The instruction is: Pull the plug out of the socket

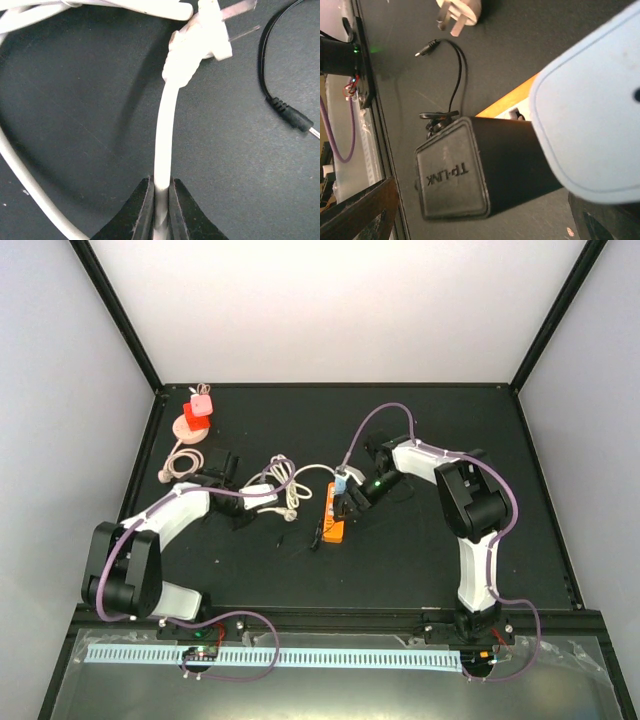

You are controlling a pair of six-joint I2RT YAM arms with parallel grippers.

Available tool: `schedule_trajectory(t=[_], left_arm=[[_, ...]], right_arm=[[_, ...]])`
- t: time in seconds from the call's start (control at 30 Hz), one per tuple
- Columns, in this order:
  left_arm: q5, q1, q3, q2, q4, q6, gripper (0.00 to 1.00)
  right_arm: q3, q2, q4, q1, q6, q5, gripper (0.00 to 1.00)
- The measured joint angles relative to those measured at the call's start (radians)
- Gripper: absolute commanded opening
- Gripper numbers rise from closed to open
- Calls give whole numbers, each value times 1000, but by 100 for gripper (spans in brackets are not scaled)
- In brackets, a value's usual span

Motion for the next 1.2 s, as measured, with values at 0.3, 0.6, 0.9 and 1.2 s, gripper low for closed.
schedule_trajectory(t=[0.3,0.6,0.9,1.2], left_arm=[[-26,0,2,61,33,-27,61],[63,-5,102,-8,-52,-76,73],[153,-137,220,-43,-79,-156,80],[210,-323,271,15,-24,-186,79]], right_arm=[[-4,-27,23,2,-5,-62,98],[-27,-152,22,-87,-41,-101,95],[-70,-243,122,-184,45,-80,88],[-70,-250,193,-182,111,-54,87]])
